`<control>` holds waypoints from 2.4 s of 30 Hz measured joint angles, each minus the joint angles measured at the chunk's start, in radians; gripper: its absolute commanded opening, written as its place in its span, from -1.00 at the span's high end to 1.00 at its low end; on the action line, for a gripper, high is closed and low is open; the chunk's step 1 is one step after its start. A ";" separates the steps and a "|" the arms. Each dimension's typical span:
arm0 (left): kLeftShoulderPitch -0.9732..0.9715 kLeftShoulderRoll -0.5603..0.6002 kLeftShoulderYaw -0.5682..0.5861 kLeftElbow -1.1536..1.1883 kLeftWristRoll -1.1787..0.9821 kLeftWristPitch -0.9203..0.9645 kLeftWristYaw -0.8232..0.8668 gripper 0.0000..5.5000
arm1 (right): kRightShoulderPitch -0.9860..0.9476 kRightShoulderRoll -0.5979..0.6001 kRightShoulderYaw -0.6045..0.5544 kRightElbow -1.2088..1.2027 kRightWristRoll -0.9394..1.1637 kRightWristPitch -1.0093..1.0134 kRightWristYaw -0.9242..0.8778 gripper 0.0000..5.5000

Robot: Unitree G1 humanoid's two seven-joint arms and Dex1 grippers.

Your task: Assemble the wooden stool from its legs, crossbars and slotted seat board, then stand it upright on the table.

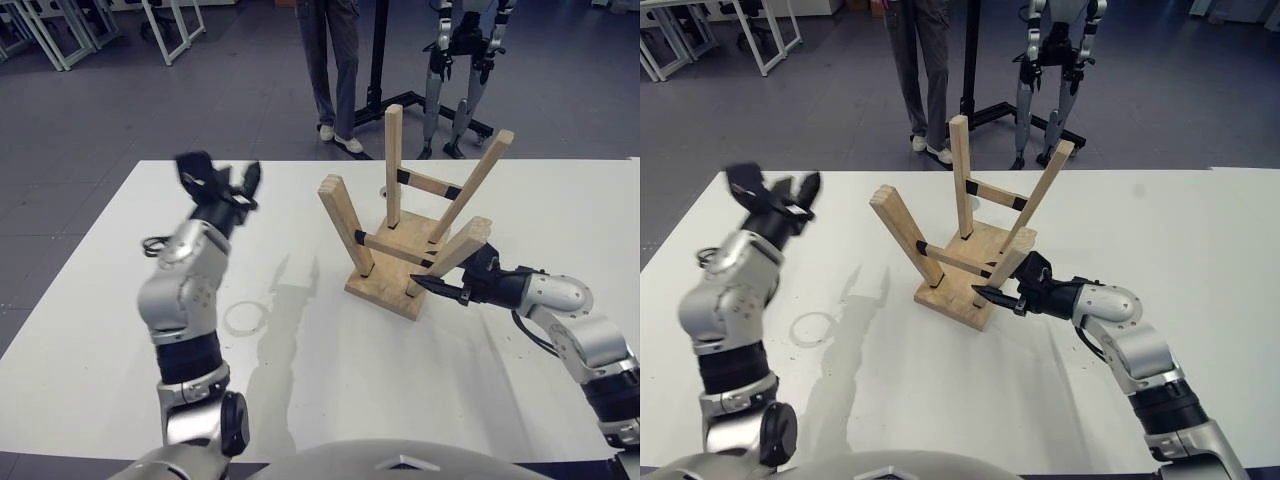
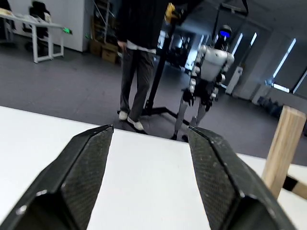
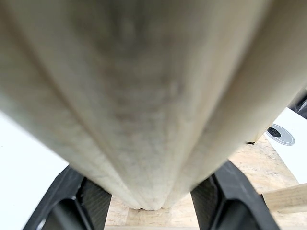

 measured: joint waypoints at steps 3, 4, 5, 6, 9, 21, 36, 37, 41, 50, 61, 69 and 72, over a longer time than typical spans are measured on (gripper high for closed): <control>-0.179 -0.009 -0.013 -0.166 -0.200 0.124 0.013 -0.04 | -0.003 0.001 0.001 0.003 0.000 0.000 0.001 0.26; -0.219 -0.028 -0.045 -0.215 -0.259 0.174 0.023 -0.04 | -0.003 0.001 0.002 0.003 0.000 0.000 0.002 0.26; -0.241 -0.054 -0.100 -0.274 -0.316 0.236 0.042 -0.04 | -0.004 0.001 0.002 0.004 0.000 0.000 0.002 0.26; -0.241 -0.080 -0.152 -0.312 -0.342 0.274 0.056 -0.04 | -0.005 0.002 0.003 0.005 0.000 0.000 0.002 0.26; -0.140 -0.144 -0.379 -0.385 -0.341 0.337 0.090 -0.04 | -0.015 0.005 0.010 0.011 0.000 0.000 0.003 0.26; -0.064 -0.245 -0.714 -0.058 0.125 -0.181 0.098 0.34 | -0.038 0.019 0.024 0.030 -0.007 0.000 0.003 0.26; -0.070 -0.369 -0.660 0.275 0.057 0.068 0.050 0.34 | -0.034 0.021 0.025 0.029 -0.016 -0.015 0.001 0.26; -0.070 -0.369 -0.660 0.275 0.059 0.068 0.050 0.34 | -0.034 0.021 0.026 0.030 -0.017 -0.015 0.001 0.26; -0.055 -0.385 -0.533 0.187 -0.089 0.200 0.074 0.34 | -0.036 0.025 0.031 0.030 -0.022 -0.015 -0.001 0.26; -0.529 -0.189 0.089 -0.056 -0.818 0.098 0.457 0.34 | -0.037 0.033 0.033 0.038 -0.027 -0.023 -0.004 0.26; 0.075 0.196 -0.333 0.379 -0.069 -0.047 0.163 0.34 | -0.041 0.029 0.032 0.039 -0.028 -0.025 0.004 0.26; 0.146 0.084 -0.499 -0.038 -0.189 0.104 0.010 0.34 | -0.042 -0.022 0.010 0.058 0.004 -0.070 0.100 0.26; 0.194 0.160 -0.499 -0.050 -0.238 0.212 -0.116 0.34 | -0.072 -0.025 0.020 0.129 0.007 -0.112 0.190 0.26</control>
